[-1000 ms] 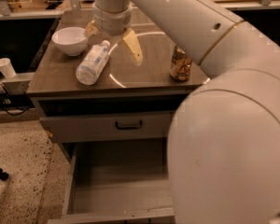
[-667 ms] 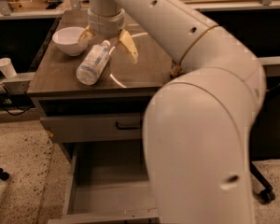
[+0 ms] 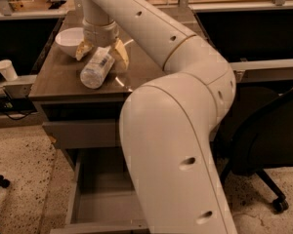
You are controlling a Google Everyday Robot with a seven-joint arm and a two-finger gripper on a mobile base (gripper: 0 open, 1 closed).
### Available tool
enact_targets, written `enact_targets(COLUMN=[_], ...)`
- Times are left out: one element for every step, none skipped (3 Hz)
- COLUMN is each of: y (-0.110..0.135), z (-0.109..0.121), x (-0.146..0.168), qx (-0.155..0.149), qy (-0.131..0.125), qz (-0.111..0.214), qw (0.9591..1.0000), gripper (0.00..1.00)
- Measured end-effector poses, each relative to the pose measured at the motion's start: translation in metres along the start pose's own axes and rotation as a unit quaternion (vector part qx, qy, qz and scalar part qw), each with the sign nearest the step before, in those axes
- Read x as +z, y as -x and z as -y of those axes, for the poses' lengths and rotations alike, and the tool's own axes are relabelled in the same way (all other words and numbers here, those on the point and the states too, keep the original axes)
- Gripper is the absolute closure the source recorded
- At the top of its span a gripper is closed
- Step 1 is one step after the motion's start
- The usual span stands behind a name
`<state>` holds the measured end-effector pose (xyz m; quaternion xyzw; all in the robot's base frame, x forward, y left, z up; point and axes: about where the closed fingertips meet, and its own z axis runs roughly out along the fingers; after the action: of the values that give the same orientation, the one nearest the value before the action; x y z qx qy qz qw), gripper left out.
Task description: Place blue plastic bottle into middle drawer
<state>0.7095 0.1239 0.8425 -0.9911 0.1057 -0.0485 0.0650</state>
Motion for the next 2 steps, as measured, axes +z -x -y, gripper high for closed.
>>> enact_targets(y=[-0.001,0.003], z=[0.013,0.023], x=[0.01,0.006], qx=[-0.011,-0.004], qy=[-0.008,-0.015], qz=[0.014,0.022], qw=[0.9998,0.9996], gripper=[0.42,0.65])
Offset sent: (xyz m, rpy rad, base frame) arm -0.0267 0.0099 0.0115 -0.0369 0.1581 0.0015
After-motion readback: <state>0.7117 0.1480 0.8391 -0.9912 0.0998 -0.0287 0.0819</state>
